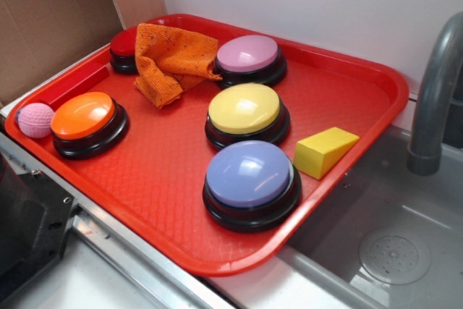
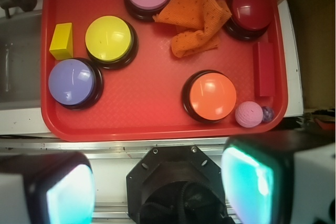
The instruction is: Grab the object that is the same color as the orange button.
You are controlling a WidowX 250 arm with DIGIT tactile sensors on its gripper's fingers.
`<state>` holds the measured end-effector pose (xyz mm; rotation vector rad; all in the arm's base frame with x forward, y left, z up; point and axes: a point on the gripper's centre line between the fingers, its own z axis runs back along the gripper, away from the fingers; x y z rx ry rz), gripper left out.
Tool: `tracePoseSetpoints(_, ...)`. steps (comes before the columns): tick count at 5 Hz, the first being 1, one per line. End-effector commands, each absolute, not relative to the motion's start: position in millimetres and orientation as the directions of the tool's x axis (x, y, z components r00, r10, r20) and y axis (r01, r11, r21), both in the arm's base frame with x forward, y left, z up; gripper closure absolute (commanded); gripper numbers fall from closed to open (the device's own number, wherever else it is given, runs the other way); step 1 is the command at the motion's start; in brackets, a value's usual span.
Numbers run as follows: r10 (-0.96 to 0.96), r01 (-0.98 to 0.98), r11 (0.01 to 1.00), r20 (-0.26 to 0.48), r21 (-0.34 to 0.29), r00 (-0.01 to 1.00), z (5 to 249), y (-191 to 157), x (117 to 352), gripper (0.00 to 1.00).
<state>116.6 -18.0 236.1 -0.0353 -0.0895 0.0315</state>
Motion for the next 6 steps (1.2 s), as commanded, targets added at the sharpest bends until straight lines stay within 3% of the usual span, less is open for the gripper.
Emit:
tracePoseSetpoints(1,0.033,-0.030,0.999,0.089,-0.037,0.996,236,-18,117,0.00)
tracePoseSetpoints(3,0.174,-0.166,0.982,0.106,-0.087,0.979,194,-4,153,0.00)
tracePoseSetpoints(5,0.465,-0.449,0.885,0.191,-0.122,0.865,120,33,195,0.00)
tracePoseSetpoints(6,0.508,-0.494,0.861,0.240,-0.122,0.827,87,49,215,0.00)
